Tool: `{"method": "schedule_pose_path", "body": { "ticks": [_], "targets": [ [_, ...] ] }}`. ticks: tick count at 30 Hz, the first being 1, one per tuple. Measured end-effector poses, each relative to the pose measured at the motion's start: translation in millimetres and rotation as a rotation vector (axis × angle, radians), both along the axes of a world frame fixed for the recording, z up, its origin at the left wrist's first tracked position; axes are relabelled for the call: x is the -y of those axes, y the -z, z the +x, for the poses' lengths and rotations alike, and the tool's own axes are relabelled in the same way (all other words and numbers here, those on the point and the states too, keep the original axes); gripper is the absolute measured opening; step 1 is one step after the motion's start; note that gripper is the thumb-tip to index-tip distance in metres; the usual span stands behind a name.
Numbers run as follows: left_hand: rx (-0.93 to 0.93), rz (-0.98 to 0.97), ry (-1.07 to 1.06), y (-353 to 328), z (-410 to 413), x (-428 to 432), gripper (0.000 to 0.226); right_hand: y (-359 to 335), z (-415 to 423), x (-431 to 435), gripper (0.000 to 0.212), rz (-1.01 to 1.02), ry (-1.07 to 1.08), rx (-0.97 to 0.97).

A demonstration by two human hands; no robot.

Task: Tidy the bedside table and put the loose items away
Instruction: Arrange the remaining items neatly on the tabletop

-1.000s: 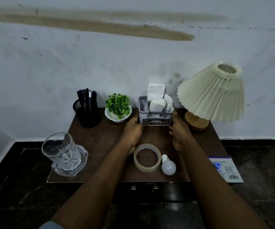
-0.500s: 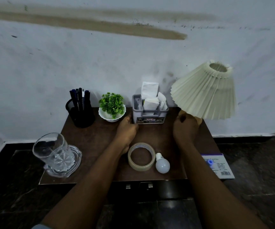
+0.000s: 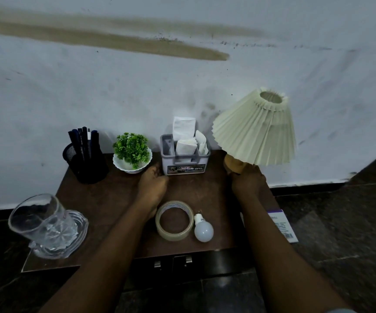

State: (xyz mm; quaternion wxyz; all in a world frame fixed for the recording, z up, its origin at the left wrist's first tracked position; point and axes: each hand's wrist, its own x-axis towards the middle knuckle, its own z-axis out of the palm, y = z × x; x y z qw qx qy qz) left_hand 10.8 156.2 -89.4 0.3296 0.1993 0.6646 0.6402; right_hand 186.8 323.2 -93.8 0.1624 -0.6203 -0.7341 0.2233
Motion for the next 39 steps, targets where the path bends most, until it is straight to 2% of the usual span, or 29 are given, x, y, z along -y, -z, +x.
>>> {"method": "schedule_pose_path", "body": {
  "ticks": [9, 14, 20, 22, 24, 26, 28, 31, 32, 34, 37, 39],
  "targets": [
    [0.024, 0.020, 0.008, 5, -4, 1, 0.050, 14, 0, -12, 0.035, 0.045, -0.047, 0.036],
    [0.012, -0.016, 0.007, 8, -7, 0, 0.044, 17, -5, -17, 0.039, 0.003, -0.054, 0.056],
    [0.029, -0.018, 0.035, 4, -6, 2, 0.044, 15, 1, -13, 0.043, 0.044, -0.103, 0.077],
    [0.037, -0.022, 0.043, 2, -6, 4, 0.045, 12, 3, -10, 0.051, 0.033, -0.117, 0.134],
    [0.015, -0.043, 0.049, 1, -6, 6, 0.045, 6, 0, -4, 0.072, -0.031, -0.133, 0.257],
    [-0.040, -0.089, -0.005, -1, -8, 12, 0.046, -4, -8, 8, 0.082, -0.090, -0.143, 0.328],
    [-0.113, -0.194, -0.110, -4, -15, 20, 0.040, -15, -21, 27, 0.072, -0.086, -0.158, 0.267],
    [-0.186, -0.293, -0.249, -6, -25, 39, 0.008, -31, -41, 57, 0.031, -0.012, -0.254, 0.167],
    [-0.199, -0.304, -0.286, -7, -28, 47, 0.010, -36, -48, 66, 0.023, 0.010, -0.321, 0.160],
    [-0.216, -0.314, -0.349, -10, -33, 59, 0.013, -46, -64, 83, 0.020, 0.036, -0.420, 0.127],
    [-0.172, -0.288, -0.405, -16, -42, 72, 0.007, -53, -92, 109, 0.020, 0.040, -0.600, -0.028],
    [-0.115, -0.239, -0.386, -17, -47, 75, 0.011, -51, -109, 123, 0.009, -0.043, -0.681, -0.143]
  ]
}}
